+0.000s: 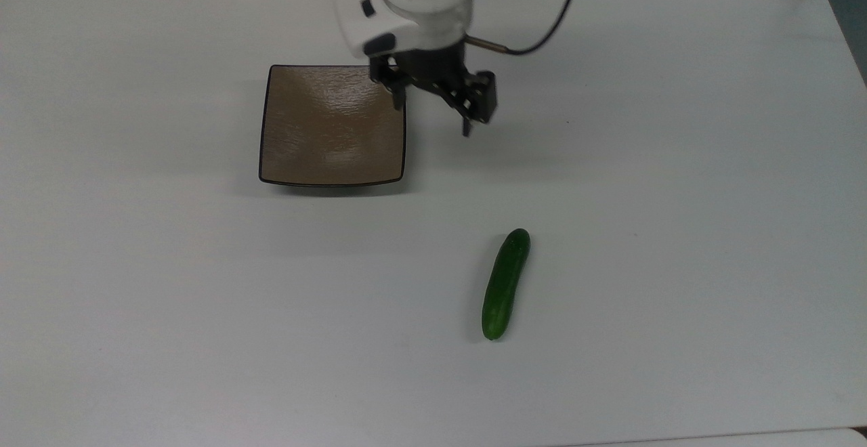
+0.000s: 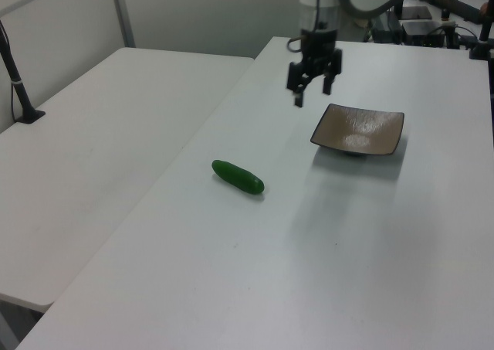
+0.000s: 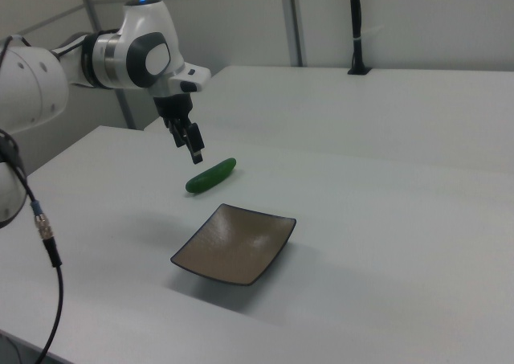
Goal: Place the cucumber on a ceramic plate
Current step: 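Move the open gripper over the green cucumber and lower it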
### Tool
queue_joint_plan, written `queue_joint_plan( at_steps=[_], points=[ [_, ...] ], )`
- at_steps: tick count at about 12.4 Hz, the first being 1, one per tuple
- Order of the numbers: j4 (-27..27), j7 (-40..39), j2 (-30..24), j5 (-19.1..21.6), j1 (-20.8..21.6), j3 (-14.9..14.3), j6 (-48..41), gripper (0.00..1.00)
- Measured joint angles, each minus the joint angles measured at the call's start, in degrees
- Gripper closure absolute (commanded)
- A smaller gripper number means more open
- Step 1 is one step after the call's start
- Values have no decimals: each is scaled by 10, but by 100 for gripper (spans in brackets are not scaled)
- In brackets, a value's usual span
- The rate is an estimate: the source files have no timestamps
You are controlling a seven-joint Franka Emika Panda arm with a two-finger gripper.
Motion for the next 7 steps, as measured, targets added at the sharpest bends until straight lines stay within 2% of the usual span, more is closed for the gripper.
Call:
queue_joint_plan(
  at_steps=[2,5,7],
  points=[
    [42,62,57,-41,33,1,55,0],
    [61,123,115,-87,50,1,151,0],
    [80,157,152,-129,51,6,180,0]
  ],
)
